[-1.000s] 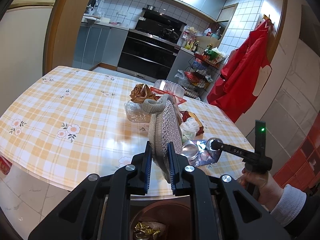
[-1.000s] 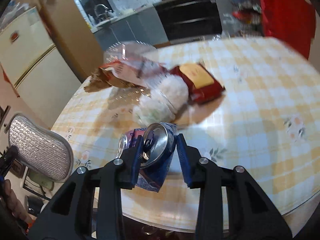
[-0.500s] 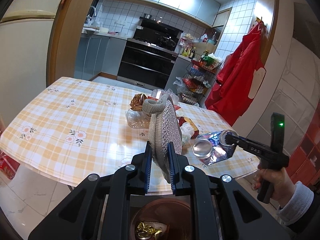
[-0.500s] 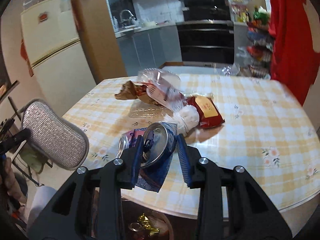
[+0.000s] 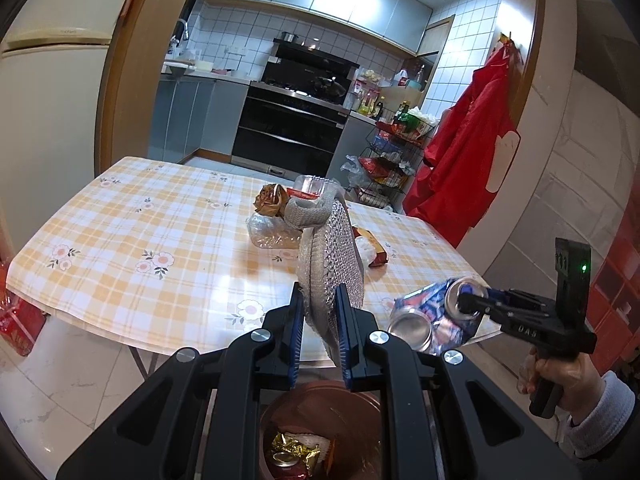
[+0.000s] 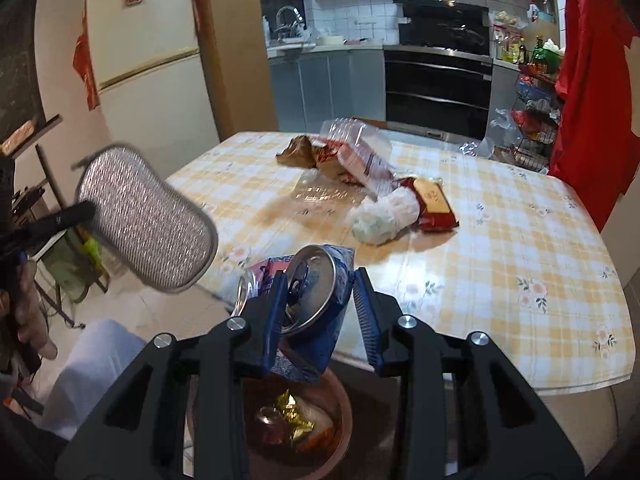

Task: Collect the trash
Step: 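Carry the blue can and grey sponge over the trash bin with both tools, then open the right tool over the bin to drop the blue can, then open the left tool over the bin to drop the grey sponge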

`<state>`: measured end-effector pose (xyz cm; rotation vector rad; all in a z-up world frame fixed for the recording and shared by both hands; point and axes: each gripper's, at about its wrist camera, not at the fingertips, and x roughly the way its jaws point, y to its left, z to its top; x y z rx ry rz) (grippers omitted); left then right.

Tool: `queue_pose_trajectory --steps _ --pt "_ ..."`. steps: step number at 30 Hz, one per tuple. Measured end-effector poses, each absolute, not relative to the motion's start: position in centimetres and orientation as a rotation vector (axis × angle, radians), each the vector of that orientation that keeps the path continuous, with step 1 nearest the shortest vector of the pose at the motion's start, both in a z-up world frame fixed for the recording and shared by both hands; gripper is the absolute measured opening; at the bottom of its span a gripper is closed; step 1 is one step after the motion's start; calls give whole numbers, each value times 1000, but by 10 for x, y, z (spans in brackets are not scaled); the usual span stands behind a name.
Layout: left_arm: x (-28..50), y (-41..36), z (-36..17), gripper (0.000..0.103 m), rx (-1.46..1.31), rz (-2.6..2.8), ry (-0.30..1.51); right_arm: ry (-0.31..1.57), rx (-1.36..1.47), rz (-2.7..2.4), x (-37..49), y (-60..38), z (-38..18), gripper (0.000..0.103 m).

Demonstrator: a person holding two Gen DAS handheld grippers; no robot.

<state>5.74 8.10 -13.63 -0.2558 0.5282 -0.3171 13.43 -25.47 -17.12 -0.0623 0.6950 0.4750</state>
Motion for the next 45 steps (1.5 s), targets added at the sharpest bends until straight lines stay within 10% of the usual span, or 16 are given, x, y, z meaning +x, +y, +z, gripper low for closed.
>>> queue_pose_trajectory --steps 24,31,45 --pt "47 75 -130 15 -256 -329 523 759 -115 562 118 -225 -181 40" --pt "43 69 -128 15 -246 -352 524 652 -103 471 112 -237 -162 94" --pt "37 48 -127 16 -202 -417 549 569 -20 352 108 -279 -142 95"
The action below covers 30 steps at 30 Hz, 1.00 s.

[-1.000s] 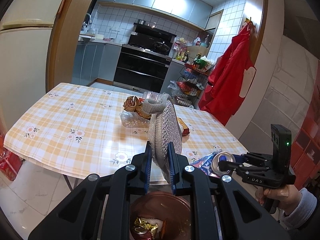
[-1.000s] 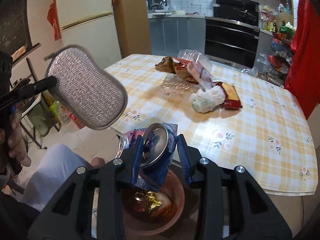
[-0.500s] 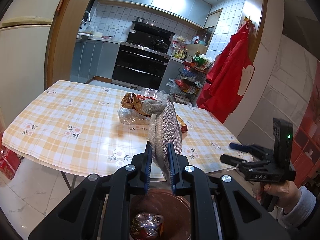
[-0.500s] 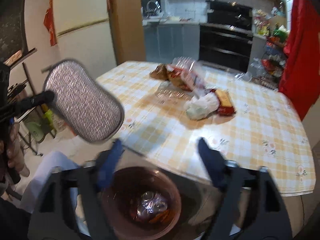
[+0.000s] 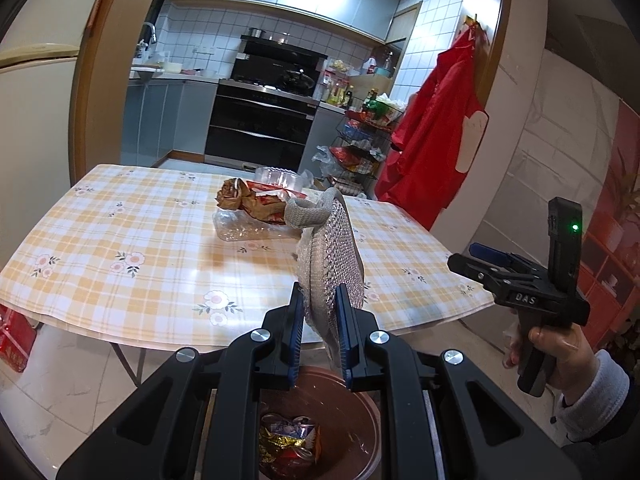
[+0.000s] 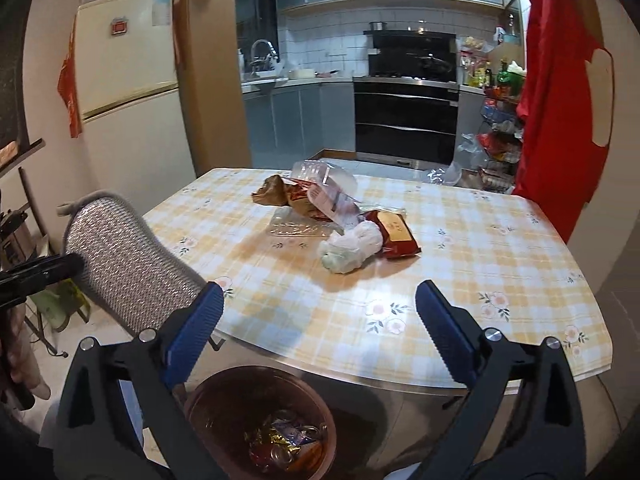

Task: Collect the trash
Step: 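Open the left tool over the bin to drop the grey sponge, then move both tools back toward the remaining trash on the table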

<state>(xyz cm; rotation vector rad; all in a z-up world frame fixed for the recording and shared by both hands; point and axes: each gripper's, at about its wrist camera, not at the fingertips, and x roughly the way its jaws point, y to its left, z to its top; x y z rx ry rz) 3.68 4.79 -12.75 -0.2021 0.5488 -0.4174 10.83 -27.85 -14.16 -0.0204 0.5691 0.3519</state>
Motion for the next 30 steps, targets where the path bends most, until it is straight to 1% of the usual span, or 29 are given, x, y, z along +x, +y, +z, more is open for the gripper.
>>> queue_pose_trajectory --steps 9,10,11,12,13,14,15,16,17,19,20,23,30 --pt "34 39 -126 17 -162 -418 547 570 10 328 110 -289 -143 96" --pt "34 37 -127 21 -148 -411 544 570 11 327 110 -289 -143 96" --pt "34 36 -127 38 -138 -413 544 572 11 326 110 -288 -144 96" --pt "34 35 -128 49 -137 -413 542 573 10 325 110 -288 -144 96" --pt "33 35 -128 62 -139 -410 533 574 9 324 110 -287 -145 96" --pt "32 36 -128 65 -144 -407 526 574 8 324 110 -287 -145 97" --pt "32 37 -128 66 -146 -401 525 574 6 322 110 -287 -145 97" --pt "32 38 -128 70 -143 -384 527 574 4 320 110 -286 -145 97" --pt "33 40 -128 78 -137 -362 525 575 2 317 111 -286 -146 97" --pt "34 43 -128 88 -129 -316 516 576 0 315 111 -286 -147 97" --pt "34 45 -128 92 -132 -302 514 576 -1 312 111 -286 -147 97" --pt "36 50 -129 96 -139 -261 517 576 -8 297 112 -286 -148 97" --pt "40 57 -134 97 -148 -199 530 585 -16 279 112 -288 -151 97"
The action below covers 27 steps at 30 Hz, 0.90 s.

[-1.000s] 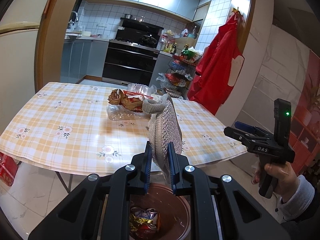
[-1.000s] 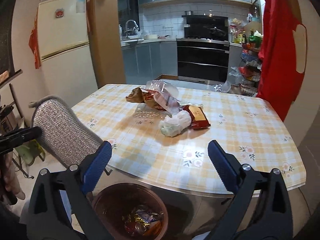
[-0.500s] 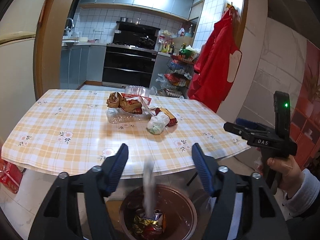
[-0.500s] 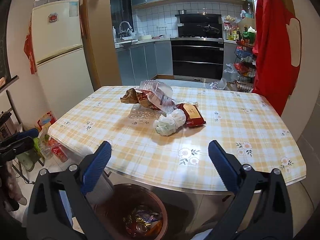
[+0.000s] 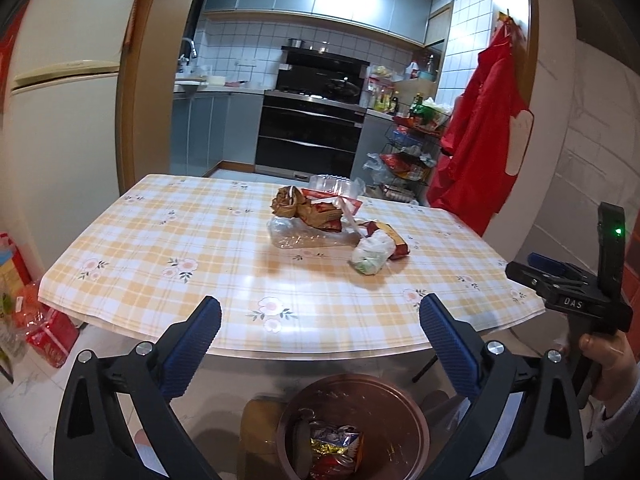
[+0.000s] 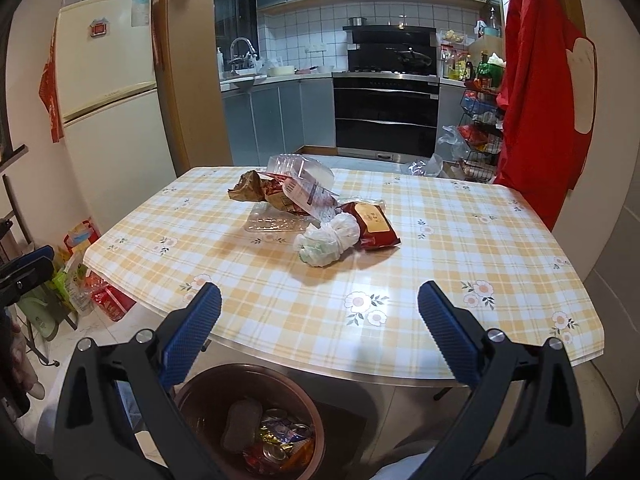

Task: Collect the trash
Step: 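Move both tools back toward the remaining trash on the table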

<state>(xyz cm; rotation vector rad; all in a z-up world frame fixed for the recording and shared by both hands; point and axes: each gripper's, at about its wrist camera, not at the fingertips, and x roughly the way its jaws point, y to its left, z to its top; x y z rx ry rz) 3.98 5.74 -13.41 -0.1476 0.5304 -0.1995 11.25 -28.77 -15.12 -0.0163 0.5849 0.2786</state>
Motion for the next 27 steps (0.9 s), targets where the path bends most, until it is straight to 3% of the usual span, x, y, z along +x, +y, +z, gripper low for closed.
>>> queue_pose_trajectory --steps 27 --pt "116 59 -155 97 -111 -110 633 674 17 174 176 -309 -197 97"
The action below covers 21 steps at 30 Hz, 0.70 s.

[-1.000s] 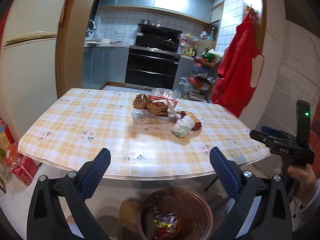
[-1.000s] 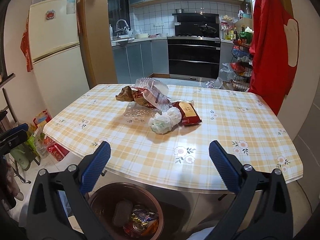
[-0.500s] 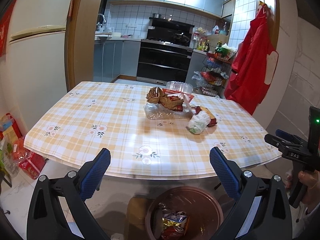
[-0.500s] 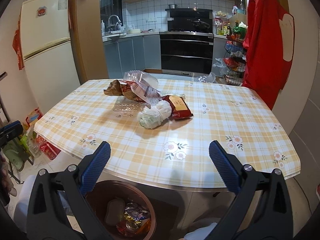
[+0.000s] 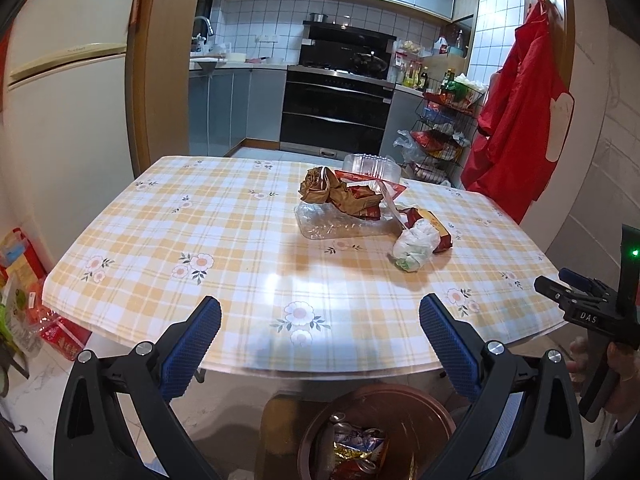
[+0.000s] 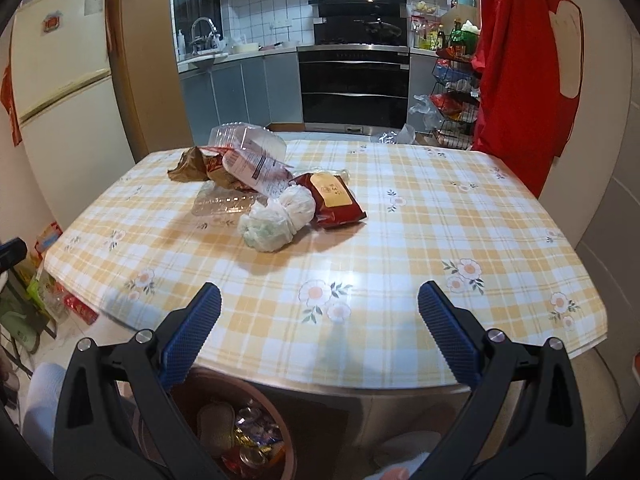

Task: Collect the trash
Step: 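Move both tools back toward the remaining trash on the table, then grasp the white plastic bag with the right tool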

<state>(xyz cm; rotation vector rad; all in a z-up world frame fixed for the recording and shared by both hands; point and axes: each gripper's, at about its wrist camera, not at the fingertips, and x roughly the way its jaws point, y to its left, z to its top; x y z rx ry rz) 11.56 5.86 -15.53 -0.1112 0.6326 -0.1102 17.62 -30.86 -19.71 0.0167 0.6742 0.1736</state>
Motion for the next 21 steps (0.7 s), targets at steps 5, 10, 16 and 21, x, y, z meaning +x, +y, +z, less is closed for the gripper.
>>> queue_pose_trajectory --steps 5,10,16,21 --pt "141 60 -161 97 -101 -111 648 681 26 200 205 -305 -204 97" --pt "175 65 -166 97 -123 -117 668 747 9 210 247 -293 -220 97" --pt "220 62 -168 97 -100 -131 659 784 83 213 303 -276 -242 97" --pt "268 50 -160 97 11 -156 584 842 172 207 363 -257 -269 96"
